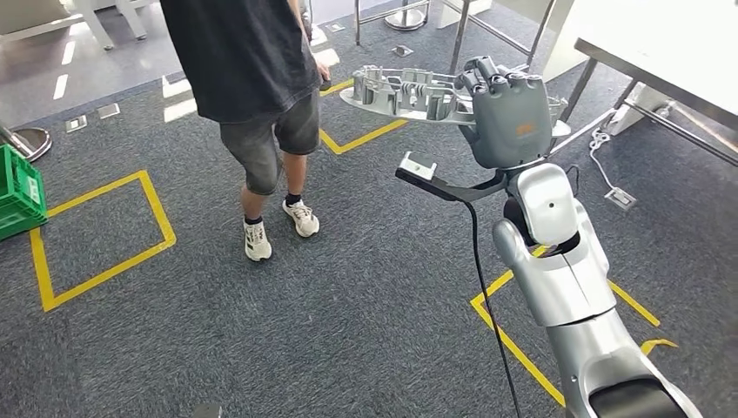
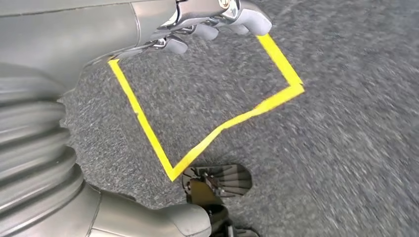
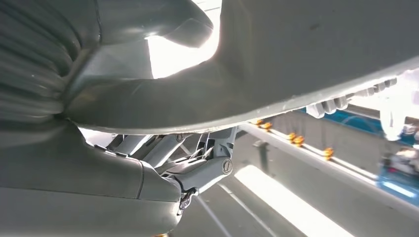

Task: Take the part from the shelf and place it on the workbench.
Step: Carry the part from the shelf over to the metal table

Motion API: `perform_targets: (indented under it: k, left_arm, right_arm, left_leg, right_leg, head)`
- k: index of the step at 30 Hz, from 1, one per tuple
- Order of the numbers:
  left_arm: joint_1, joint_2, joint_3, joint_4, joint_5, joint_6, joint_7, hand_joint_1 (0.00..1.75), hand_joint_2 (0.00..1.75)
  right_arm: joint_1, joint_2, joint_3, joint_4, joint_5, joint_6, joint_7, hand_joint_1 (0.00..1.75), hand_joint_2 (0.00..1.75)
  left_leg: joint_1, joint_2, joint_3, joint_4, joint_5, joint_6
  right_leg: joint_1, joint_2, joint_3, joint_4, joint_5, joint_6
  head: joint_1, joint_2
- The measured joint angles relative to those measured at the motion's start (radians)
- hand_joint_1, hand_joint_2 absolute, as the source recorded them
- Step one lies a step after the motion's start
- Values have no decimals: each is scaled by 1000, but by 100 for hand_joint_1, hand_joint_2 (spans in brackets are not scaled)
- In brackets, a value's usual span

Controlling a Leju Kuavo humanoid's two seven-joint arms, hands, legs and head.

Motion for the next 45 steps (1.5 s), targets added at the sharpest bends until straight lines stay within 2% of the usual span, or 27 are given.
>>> perform_targets:
  k: [2, 3, 5, 7, 8, 10, 11, 13, 15, 17, 19, 20, 22, 25, 26, 28, 29, 31, 33, 35, 36, 37, 39, 41, 43, 44, 45]
  left_arm:
    - [3, 0, 0, 0, 0, 0, 1, 0, 175]
    - [5, 0, 0, 0, -1, 0, 2, 0, 175]
    - [7, 0, 1, 0, -2, 0, 3, 0, 175]
    - [7, 0, 1, 0, -3, 0, 3, 0, 175]
    - [6, 1, 1, 0, -3, 0, 3, 0, 175]
    - [6, 1, 1, 0, -3, 0, 3, 0, 175]
    - [6, 1, 2, 0, -3, 0, 2, 0, 175]
    - [5, 0, 2, 0, -4, 0, -1, 0, 175]
    - [3, -1, 2, 0, -6, -1, -5, 0, 175]
    - [5, -1, 2, -1, -7, -3, -7, 0, 175]
    - [8, 0, 2, -1, -8, -6, -7, 0, 175]
    - [9, 0, 2, -1, -8, -8, -8, 0, 175]
    - [9, 0, 2, -1, -7, -16, -8, 0, 175]
    - [8, 0, 2, 0, -4, -31, -9, 0, 175]
    - [8, 0, 2, 0, -2, -34, -9, 0, 175]
    - [7, 0, 2, -1, 0, -37, -10, 0, 175]
    - [6, 0, 2, -1, 0, -37, -11, 0, 175]
    - [5, 1, 3, -2, 1, -37, -13, 0, 175]
    - [8, 2, 4, -1, 1, -37, -14, 0, 175]
    - [13, 4, 6, -1, 3, -37, -14, 0, 175]
    - [15, 5, 6, -1, 3, -37, -14, 0, 175]
    - [16, 6, 6, -1, 4, -37, -14, 0, 175]
    - [17, 7, 6, -1, 5, -38, -14, 0, 175]
    - [18, 8, 6, -1, 6, -38, -15, 0, 175]
    - [18, 8, 7, -1, 7, -38, -15, 0, 175]
    - [17, 7, 7, -1, 7, -38, -15, 0, 175]
    - [17, 7, 7, -2, 7, -38, -15, 0, 175]
  right_arm:
    - [0, 4, -1, 1, -1, -1, -2, 175, 175]
    - [1, 5, -1, 2, -1, -1, -4, 175, 175]
    - [5, 6, -1, 4, -2, -2, -6, 175, 175]
    - [8, 6, -2, 5, -5, -2, -6, 175, 175]
    - [9, 6, -2, 6, -6, -2, -6, 175, 175]
    - [8, 6, -2, 6, -9, -3, -5, 175, 175]
    - [9, 6, -3, 6, -10, -4, -5, 175, 175]
    - [14, 2, -6, 6, -11, -4, -5, 175, 175]
    - [18, -3, -11, 6, -16, -4, -4, 175, 175]
    - [21, -4, -13, 6, -21, -4, -4, 175, 175]
    - [25, -7, -13, 6, -24, -4, -4, 175, 175]
    - [27, -9, -13, 6, -26, -3, -3, 175, 175]
    - [29, -12, -15, 6, -28, -1, -1, 175, 175]
    - [26, -12, -16, 6, -27, 3, 2, 175, 175]
    - [25, -13, -17, 6, -25, 4, 2, 175, 175]
    - [24, -16, -19, 6, -22, 7, 3, 175, 175]
    - [23, -18, -20, 6, -21, 8, 3, 175, 175]
    - [20, -20, -21, 6, -19, 10, 4, 175, 175]
    - [18, -19, -21, 6, -19, 11, 3, 175, 175]
    - [18, -19, -21, 8, -19, 12, 3, 175, 175]
    - [18, -19, -20, 10, -19, 13, 3, 175, 175]
    - [18, -19, -20, 12, -19, 13, 4, 175, 175]
    - [17, -17, -20, 13, -19, 12, 5, 175, 175]
    - [16, -12, -20, 13, -19, 11, 7, 175, 175]
    - [19, -9, -21, 14, -19, 10, 12, 175, 175]
    - [22, -10, -21, 13, -19, 9, 16, 175, 175]
    - [25, -10, -21, 12, -18, 9, 19, 175, 175]
  left_leg:
    - [3, -56, -56, 119, -59, -5]
    - [3, -67, -90, 184, -83, -7]
    - [3, -72, -124, 235, -78, -7]
    - [6, -87, -90, 138, -6, -5]
    - [9, -113, -61, 70, 26, -5]
    - [14, -155, -23, -16, 54, -1]
    - [13, -162, -18, -25, 50, 3]
    - [10, -138, -14, -30, 54, 16]
    - [11, -112, -11, -38, 60, 30]
    - [9, -83, -10, -41, 61, 40]
    - [7, -54, -10, -41, 58, 44]
    - [7, -39, -10, -41, 57, 44]
    - [7, -11, -7, -40, 53, 41]
    - [1, 22, 0, -38, 43, 28]
    - [-1, 32, 3, -39, 41, 23]
    - [-2, 51, 9, -42, 37, 12]
    - [-1, 45, 10, -38, 31, 6]
    - [3, -5, -10, 14, -2, -4]
    - [5, -59, -69, 136, -58, -9]
    - [6, -72, -123, 230, -80, -12]
    - [6, -73, -128, 228, -63, -12]
    - [8, -79, -113, 183, -27, -12]
    - [15, -124, -58, 49, 41, -10]
    - [19, -162, -26, -23, 59, -4]
    - [16, -148, -20, -28, 58, 8]
    - [16, -135, -18, -32, 61, 16]
    - [16, -122, -16, -36, 64, 24]
  right_leg:
    - [-4, 23, 2, -1, 1, -7]
    - [-5, 36, 2, -1, 1, -9]
    - [-5, 66, 2, 1, 1, -8]
    - [-7, 96, 2, 6, -1, -5]
    - [-8, 111, 0, 10, -2, -1]
    - [-11, 137, -8, 17, -3, 11]
    - [-13, 150, -13, 17, -1, 19]
    - [-18, 166, -19, 13, 4, 33]
    - [-14, 118, -35, 42, -15, 43]
    - [-9, 46, -85, 148, -71, 49]
    - [-10, 25, -141, 266, -116, 53]
    - [-11, 22, -150, 284, -114, 54]
    - [-11, 8, -105, 203, -64, 53]
    - [0, -47, -12, 25, -8, 39]
    - [4, -51, -5, 9, -7, 32]
    - [4, -25, -5, 7, -5, 20]
    - [1, -14, -3, 4, -3, 15]
    - [-8, 6, 3, -2, 0, 5]
    - [-9, 29, 4, -2, 0, -1]
    - [-10, 57, 4, -1, 0, -3]
    - [-10, 73, 4, 0, -1, -3]
    - [-11, 88, 4, 2, -2, -1]
    - [-14, 117, 1, 11, -5, 7]
    - [-17, 143, -7, 16, -6, 22]
    - [-22, 168, -14, 11, 1, 38]
    - [-22, 160, -17, 11, 1, 44]
    - [-19, 135, -24, 23, -7, 48]
  head:
    - [-3, 0]
    - [-4, 0]
    - [-4, 0]
    - [-4, 0]
    - [-4, 0]
    - [-5, 0]
    - [-5, 0]
    - [-5, 0]
    - [-1, 0]
    - [4, 0]
    - [5, 0]
    - [5, 0]
    - [5, 0]
    - [4, 0]
    - [4, 0]
    - [4, 0]
    - [4, 0]
    - [2, 0]
    - [-1, 0]
    - [-3, 0]
    - [-3, 0]
    - [-3, 0]
    - [-3, 0]
    - [-3, 0]
    - [-4, 0]
    - [-3, 0]
    - [0, 0]
